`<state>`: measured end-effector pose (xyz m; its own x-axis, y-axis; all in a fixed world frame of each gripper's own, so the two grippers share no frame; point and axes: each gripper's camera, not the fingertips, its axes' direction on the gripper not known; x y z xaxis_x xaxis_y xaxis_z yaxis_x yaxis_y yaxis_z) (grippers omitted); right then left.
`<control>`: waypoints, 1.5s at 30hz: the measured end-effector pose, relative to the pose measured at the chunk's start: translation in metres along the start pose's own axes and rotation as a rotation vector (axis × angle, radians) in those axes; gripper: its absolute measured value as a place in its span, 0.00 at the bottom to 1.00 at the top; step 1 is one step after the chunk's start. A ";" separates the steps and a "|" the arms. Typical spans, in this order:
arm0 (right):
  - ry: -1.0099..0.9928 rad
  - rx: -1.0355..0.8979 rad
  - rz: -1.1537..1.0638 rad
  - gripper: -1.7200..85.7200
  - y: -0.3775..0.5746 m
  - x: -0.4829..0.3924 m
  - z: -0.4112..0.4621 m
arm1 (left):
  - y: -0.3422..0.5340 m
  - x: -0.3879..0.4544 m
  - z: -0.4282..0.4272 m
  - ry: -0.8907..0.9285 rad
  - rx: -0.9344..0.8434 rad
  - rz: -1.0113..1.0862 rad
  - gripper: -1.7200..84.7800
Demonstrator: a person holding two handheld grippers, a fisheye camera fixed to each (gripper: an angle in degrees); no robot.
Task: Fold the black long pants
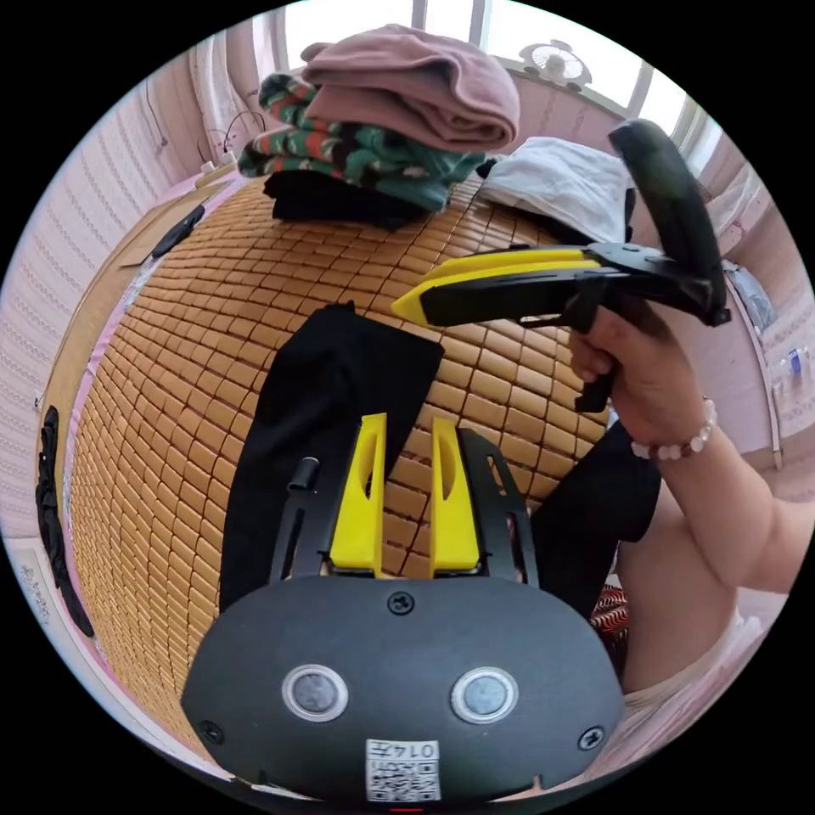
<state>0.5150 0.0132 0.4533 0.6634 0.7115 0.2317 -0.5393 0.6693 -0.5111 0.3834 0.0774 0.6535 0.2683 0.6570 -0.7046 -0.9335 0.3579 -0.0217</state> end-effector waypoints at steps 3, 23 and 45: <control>-0.073 -0.017 0.037 0.14 -0.011 0.021 -0.007 | -0.012 -0.007 0.008 -0.009 0.017 0.034 0.04; -0.240 -0.050 0.047 0.18 -0.052 0.118 -0.086 | -0.031 -0.095 -0.127 0.123 0.277 -0.003 0.01; -0.871 0.217 -0.221 0.22 -0.076 0.131 -0.149 | -0.006 -0.117 -0.202 0.238 0.287 0.073 0.01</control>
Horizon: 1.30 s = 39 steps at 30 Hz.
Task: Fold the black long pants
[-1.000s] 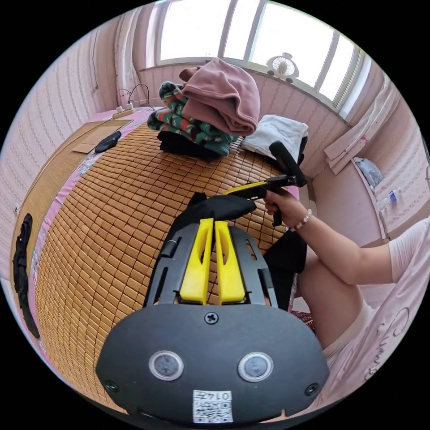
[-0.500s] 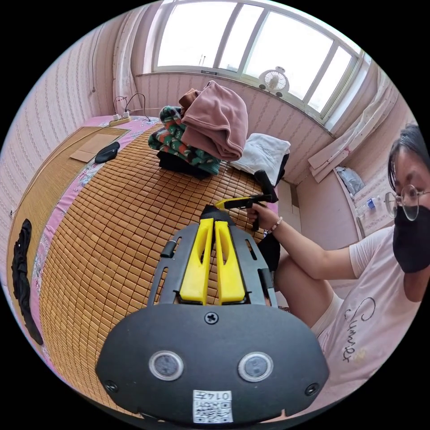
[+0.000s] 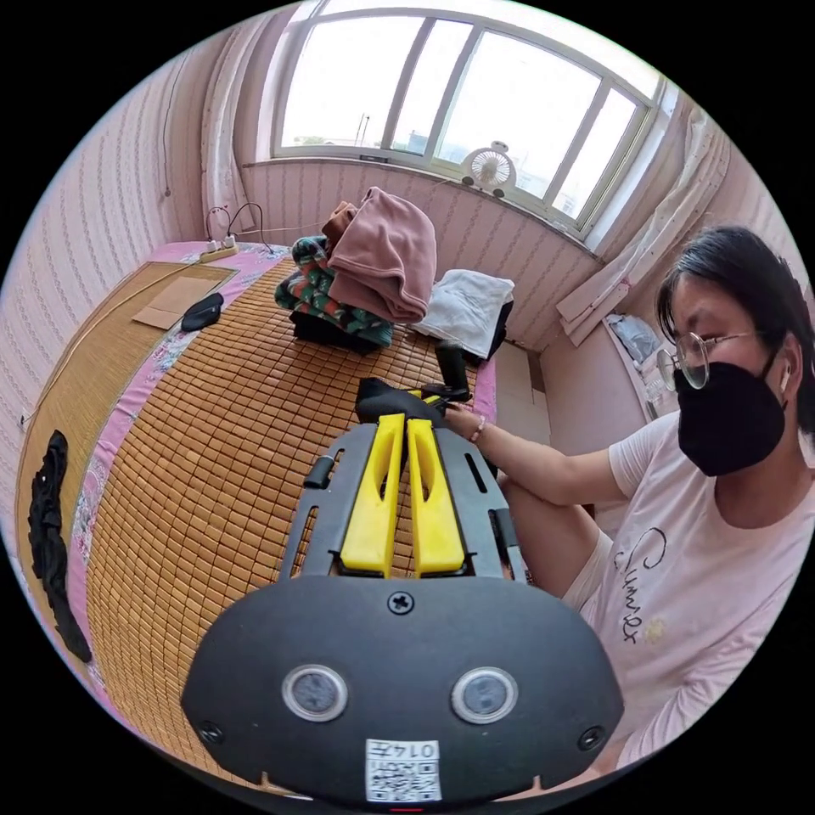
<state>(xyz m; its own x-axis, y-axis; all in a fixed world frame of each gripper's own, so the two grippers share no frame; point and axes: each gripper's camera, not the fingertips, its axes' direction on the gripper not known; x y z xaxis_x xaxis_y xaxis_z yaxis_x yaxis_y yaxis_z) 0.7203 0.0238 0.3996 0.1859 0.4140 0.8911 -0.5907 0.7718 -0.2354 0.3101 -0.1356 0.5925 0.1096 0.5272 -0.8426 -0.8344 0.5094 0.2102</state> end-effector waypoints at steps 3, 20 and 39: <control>0.012 -0.040 0.005 0.12 -0.003 0.001 0.002 | 0.000 -0.004 0.001 0.023 -0.009 -0.021 0.01; 0.296 -0.458 0.446 0.02 -0.016 0.049 -0.050 | -0.051 -0.141 0.156 -0.378 -0.006 -0.487 0.02; 0.351 -0.394 0.447 0.02 -0.017 0.060 -0.028 | 0.017 -0.093 0.244 -0.481 -0.434 -0.264 0.09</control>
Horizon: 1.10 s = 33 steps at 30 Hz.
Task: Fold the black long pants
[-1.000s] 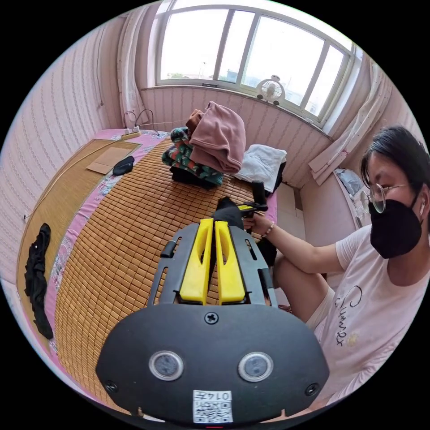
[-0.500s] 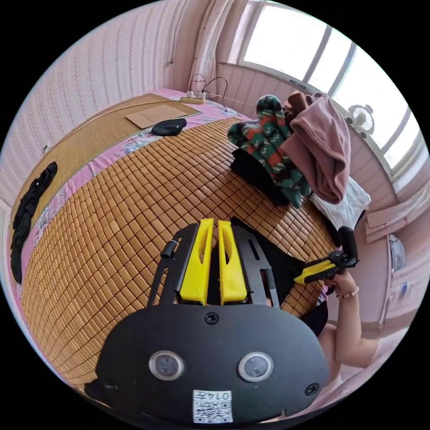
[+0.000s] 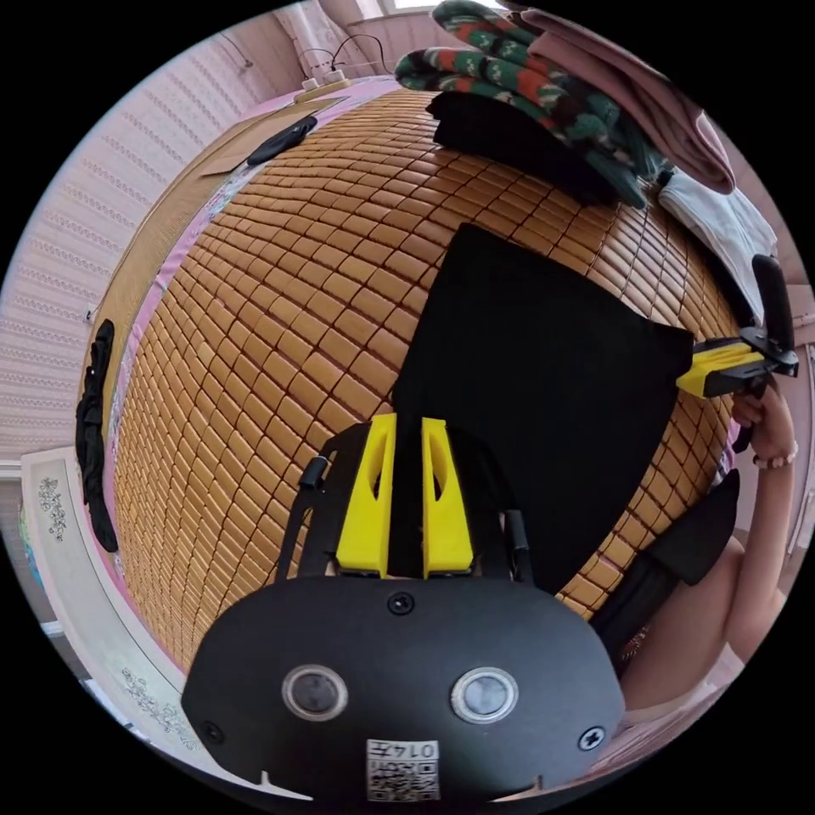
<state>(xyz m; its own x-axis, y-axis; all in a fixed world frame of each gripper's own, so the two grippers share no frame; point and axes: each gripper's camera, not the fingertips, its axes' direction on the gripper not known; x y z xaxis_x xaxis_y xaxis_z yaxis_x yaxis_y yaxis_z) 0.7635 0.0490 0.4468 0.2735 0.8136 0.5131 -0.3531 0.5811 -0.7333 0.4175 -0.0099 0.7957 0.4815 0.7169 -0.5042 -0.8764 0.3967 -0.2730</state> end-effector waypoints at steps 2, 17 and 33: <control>0.019 0.009 0.022 0.02 0.002 0.002 0.007 | 0.003 0.002 0.000 -0.062 0.014 0.027 0.08; 0.095 0.092 0.054 0.03 0.037 0.005 0.040 | 0.096 -0.089 -0.050 0.258 0.223 -0.260 0.04; -0.066 0.131 -0.459 0.10 0.137 -0.174 0.076 | 0.556 0.023 -0.148 0.187 0.301 -0.185 0.08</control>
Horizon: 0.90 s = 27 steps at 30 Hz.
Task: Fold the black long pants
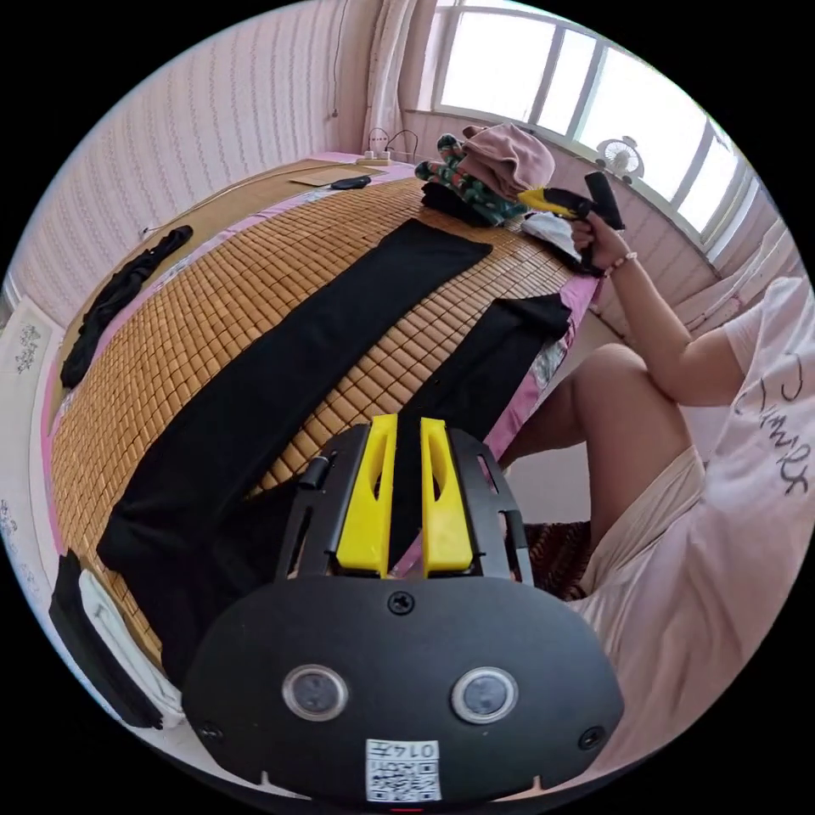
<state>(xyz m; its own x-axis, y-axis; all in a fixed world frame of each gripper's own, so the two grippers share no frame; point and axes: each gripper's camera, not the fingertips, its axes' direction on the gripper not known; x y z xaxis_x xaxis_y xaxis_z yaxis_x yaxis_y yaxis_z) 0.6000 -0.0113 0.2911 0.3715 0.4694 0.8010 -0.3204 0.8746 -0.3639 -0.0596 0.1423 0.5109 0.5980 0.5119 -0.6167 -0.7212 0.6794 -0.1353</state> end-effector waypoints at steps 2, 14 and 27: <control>0.076 -0.116 0.001 0.11 0.019 -0.042 0.020 | 0.035 0.005 -0.001 -0.044 0.021 -0.025 0.09; 0.628 -0.575 0.274 0.20 0.147 -0.063 0.110 | 0.085 -0.002 0.020 -0.002 0.107 -0.105 0.12; 0.531 -0.270 0.393 0.04 0.163 -0.053 0.076 | 0.091 0.013 0.055 -0.114 -0.006 -0.012 0.07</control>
<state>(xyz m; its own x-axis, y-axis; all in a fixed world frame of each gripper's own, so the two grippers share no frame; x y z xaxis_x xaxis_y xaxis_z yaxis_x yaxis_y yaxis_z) 0.4624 0.0976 0.2254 0.6691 0.6915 0.2721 -0.3158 0.5961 -0.7382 -0.0979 0.2396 0.5332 0.6422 0.5607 -0.5227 -0.7157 0.6827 -0.1469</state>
